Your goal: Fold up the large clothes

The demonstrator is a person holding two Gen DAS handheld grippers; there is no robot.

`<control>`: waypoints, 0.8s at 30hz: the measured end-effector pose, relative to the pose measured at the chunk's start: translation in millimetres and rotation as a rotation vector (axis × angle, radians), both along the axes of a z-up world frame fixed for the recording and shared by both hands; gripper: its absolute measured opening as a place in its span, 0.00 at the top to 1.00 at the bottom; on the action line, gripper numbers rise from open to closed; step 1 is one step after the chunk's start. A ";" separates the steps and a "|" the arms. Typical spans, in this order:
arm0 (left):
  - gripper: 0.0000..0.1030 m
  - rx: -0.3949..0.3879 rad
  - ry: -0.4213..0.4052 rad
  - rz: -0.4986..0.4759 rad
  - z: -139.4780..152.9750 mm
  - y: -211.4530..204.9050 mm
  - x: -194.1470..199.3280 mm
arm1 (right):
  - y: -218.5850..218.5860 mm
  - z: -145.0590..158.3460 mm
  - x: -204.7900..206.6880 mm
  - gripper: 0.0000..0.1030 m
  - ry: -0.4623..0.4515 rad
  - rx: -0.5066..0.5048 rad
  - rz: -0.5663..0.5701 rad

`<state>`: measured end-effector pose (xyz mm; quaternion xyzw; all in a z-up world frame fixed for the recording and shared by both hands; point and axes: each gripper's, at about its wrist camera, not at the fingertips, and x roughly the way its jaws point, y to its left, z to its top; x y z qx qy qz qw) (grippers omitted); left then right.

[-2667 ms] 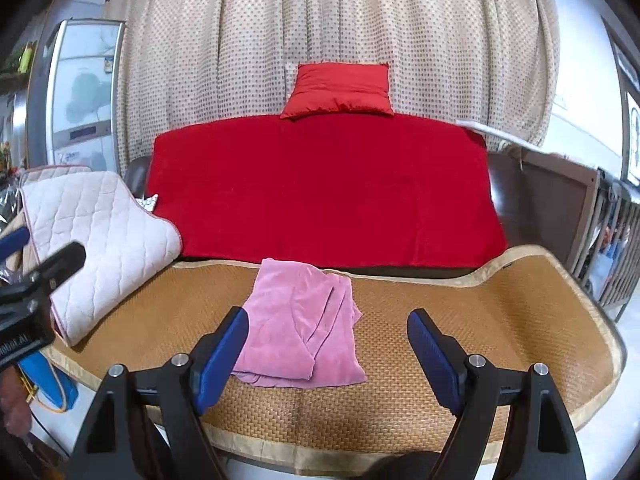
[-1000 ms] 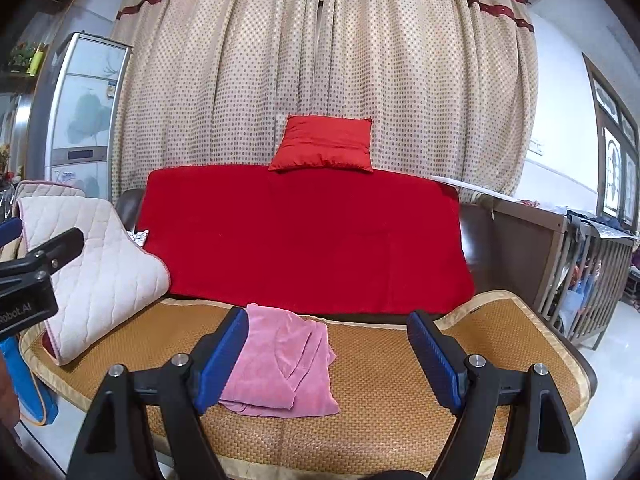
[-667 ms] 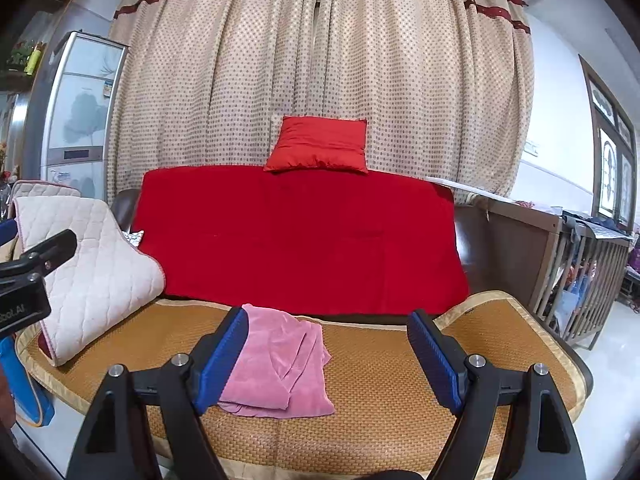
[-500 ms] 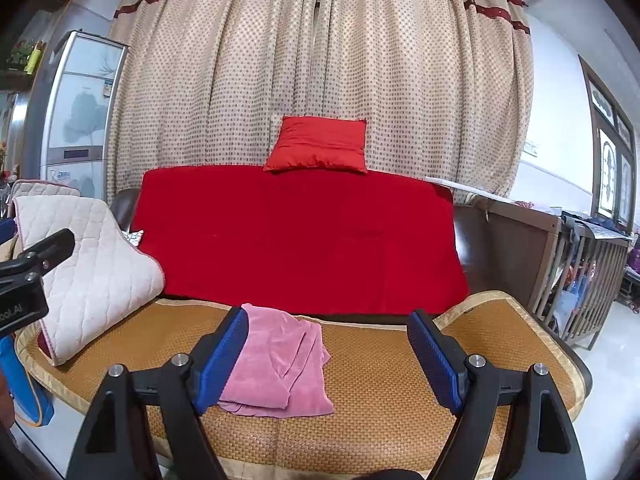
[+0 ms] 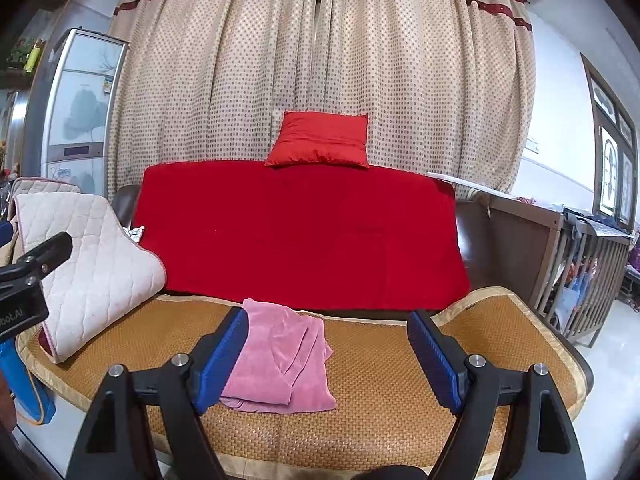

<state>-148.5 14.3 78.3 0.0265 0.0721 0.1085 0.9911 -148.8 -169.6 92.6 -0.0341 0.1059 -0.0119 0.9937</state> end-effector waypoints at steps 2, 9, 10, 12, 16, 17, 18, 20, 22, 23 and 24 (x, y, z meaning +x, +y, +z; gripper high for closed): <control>0.00 -0.004 0.010 0.000 -1.0 0.9 0.8 | -0.3 -0.5 1.1 0.18 0.003 0.001 0.001; 0.00 -0.006 0.020 0.001 -5.2 1.8 0.5 | 1.0 -4.8 7.2 0.18 0.021 -0.001 0.012; 0.00 -0.007 0.020 0.002 -6.0 2.0 0.8 | 1.4 -5.9 7.8 0.18 0.024 -0.001 0.013; 0.00 -0.007 0.025 0.005 -8.3 2.6 1.7 | 2.3 -7.9 10.0 0.18 0.032 -0.003 0.012; 0.00 0.000 0.045 0.003 -14.8 3.4 6.6 | 5.4 -13.8 13.5 0.18 0.051 -0.016 0.008; 0.00 0.001 0.051 0.002 -15.1 4.4 9.0 | 6.0 -15.9 15.1 0.18 0.058 -0.020 0.006; 0.00 0.002 0.058 0.002 -16.2 5.4 11.3 | 6.4 -17.0 16.3 0.18 0.064 -0.022 0.005; 0.00 0.002 0.065 0.005 -18.4 6.3 12.5 | 7.5 -20.3 18.7 0.18 0.076 -0.028 0.001; 0.00 0.000 0.068 0.007 -20.1 7.4 12.3 | 8.3 -22.9 20.7 0.18 0.085 -0.033 -0.001; 0.00 -0.001 0.069 0.008 -20.6 8.1 12.3 | 9.0 -24.0 21.2 0.18 0.089 -0.035 -0.004; 0.00 0.000 0.068 0.009 -21.1 8.7 12.2 | 9.2 -25.3 21.7 0.18 0.091 -0.038 -0.005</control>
